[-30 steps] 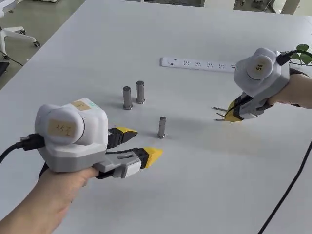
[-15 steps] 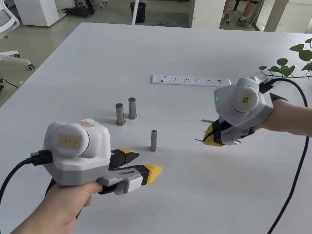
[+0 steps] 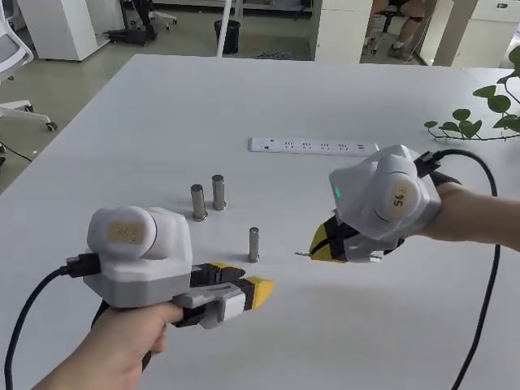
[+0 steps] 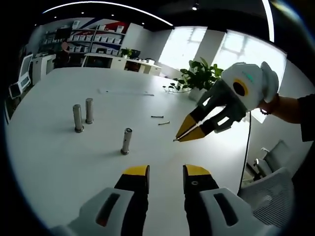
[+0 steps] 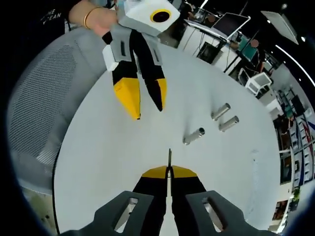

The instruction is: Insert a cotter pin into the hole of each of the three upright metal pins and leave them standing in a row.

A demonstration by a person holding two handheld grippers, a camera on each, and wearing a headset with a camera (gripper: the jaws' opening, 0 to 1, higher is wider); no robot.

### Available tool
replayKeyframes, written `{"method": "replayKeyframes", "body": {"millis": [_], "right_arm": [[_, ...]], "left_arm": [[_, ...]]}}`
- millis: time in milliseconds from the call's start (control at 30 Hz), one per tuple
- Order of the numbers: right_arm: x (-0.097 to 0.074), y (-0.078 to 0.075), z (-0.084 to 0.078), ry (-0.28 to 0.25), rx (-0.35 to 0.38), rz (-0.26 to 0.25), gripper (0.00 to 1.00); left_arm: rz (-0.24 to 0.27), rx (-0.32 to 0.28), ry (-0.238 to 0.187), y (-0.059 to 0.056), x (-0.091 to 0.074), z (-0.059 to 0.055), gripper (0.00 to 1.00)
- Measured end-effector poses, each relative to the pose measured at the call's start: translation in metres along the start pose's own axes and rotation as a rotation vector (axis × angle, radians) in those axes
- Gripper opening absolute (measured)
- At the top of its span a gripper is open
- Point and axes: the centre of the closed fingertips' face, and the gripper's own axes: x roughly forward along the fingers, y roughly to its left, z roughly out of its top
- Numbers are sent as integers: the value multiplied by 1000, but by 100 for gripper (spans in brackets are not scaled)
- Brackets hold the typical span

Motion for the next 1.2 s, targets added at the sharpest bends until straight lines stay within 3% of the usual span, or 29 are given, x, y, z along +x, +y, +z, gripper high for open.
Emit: {"method": "replayKeyframes", "body": {"millis": [400, 600, 1200], "right_arm": [[2, 17, 35, -38, -141, 10, 0], [1, 20, 44, -50, -163, 11, 0], [-3, 21, 55, -66, -187, -7, 0]], "left_arm": [[-49, -85, -31, -11, -1, 5, 15], [-70, -128, -69, -13, -3, 9, 8], [-97, -189, -95, -18, -3, 9, 1]]}}
